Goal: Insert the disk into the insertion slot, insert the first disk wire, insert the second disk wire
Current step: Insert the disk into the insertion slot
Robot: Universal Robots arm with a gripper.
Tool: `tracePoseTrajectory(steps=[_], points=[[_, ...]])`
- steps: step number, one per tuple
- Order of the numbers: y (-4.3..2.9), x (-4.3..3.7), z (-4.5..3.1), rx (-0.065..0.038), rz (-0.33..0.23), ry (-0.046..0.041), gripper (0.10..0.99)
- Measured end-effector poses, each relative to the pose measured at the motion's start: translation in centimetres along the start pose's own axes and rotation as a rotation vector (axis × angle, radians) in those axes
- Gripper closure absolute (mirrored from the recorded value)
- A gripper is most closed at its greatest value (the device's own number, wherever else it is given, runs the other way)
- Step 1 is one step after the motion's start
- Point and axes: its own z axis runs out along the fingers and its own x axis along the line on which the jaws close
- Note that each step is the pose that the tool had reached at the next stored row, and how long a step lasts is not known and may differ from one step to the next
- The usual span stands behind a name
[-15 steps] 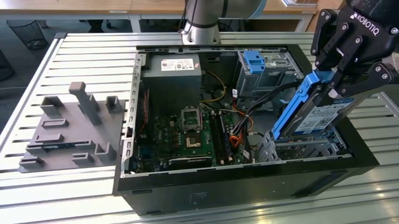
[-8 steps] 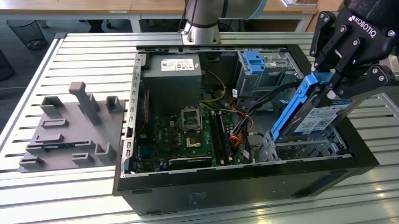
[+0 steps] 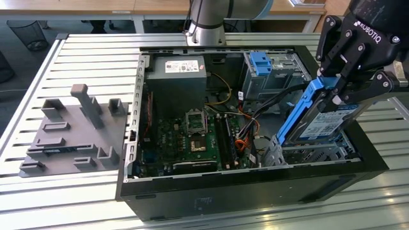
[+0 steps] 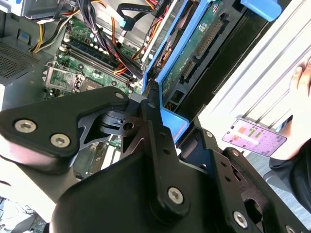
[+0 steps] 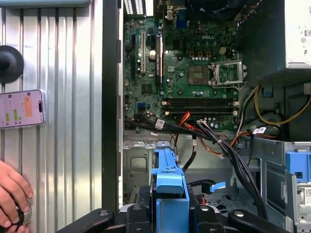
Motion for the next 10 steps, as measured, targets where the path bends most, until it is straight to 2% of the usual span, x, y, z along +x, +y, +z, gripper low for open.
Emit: tracePoseTrajectory(steps=[10], points=[[-0.02, 0.01, 0.71, 0.000, 0.000, 0.0000, 0.722]])
